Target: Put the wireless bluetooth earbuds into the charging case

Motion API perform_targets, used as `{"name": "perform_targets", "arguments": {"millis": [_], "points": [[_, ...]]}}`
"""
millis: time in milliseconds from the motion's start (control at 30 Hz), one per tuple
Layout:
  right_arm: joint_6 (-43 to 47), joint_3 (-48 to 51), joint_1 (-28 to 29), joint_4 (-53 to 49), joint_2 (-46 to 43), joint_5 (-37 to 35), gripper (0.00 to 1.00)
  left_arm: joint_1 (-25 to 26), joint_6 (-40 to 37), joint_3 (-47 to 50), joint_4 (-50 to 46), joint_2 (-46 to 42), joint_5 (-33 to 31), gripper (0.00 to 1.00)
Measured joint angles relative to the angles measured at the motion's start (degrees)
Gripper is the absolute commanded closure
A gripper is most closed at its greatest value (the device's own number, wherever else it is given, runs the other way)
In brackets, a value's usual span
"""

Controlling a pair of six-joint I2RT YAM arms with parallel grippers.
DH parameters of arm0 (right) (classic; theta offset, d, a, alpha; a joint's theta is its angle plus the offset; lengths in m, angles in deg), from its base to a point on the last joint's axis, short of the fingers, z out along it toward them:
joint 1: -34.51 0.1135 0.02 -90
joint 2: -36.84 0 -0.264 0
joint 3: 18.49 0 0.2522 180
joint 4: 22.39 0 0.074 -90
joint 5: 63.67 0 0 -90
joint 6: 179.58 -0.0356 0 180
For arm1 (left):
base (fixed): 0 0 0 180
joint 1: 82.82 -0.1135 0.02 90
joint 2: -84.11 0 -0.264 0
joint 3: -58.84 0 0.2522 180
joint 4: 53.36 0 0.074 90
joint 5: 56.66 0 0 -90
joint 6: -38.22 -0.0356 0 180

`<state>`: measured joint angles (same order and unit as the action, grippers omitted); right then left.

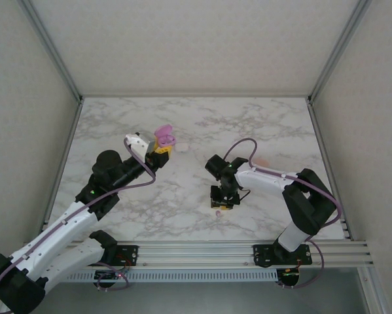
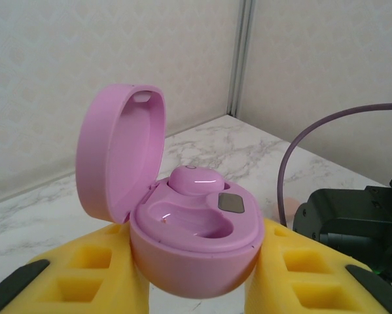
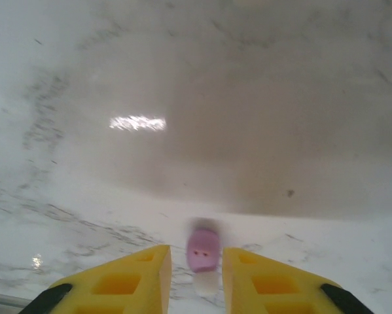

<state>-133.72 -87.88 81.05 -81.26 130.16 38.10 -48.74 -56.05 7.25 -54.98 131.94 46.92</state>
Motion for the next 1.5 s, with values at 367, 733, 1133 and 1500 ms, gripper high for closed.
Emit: {"name": "perform_targets", "arguments": {"millis": [367, 733, 1133, 1500], "points": [[-0.15, 0.39, 1.77, -2.08, -2.58, 0.26, 0.7, 0.0, 0.0, -0.39, -0.44, 0.09, 0.04, 0.84], [-0.17, 2.75, 1.88, -1.05, -2.36, 1.51, 0.78, 0.0, 0.0, -1.03, -0.39, 0.61, 0.87, 0.84], [-0.22, 5.95, 1.88, 1.38, -2.43, 1.79, 0.81, 0.0, 0.0, -1.07, -0.42, 0.55, 0.87, 0.84], [-0.57, 10.73, -0.87, 5.79, -6.4, 3.82, 0.81, 0.0, 1.22, -1.07, -0.33, 0.7, 0.92, 0.84]]}}
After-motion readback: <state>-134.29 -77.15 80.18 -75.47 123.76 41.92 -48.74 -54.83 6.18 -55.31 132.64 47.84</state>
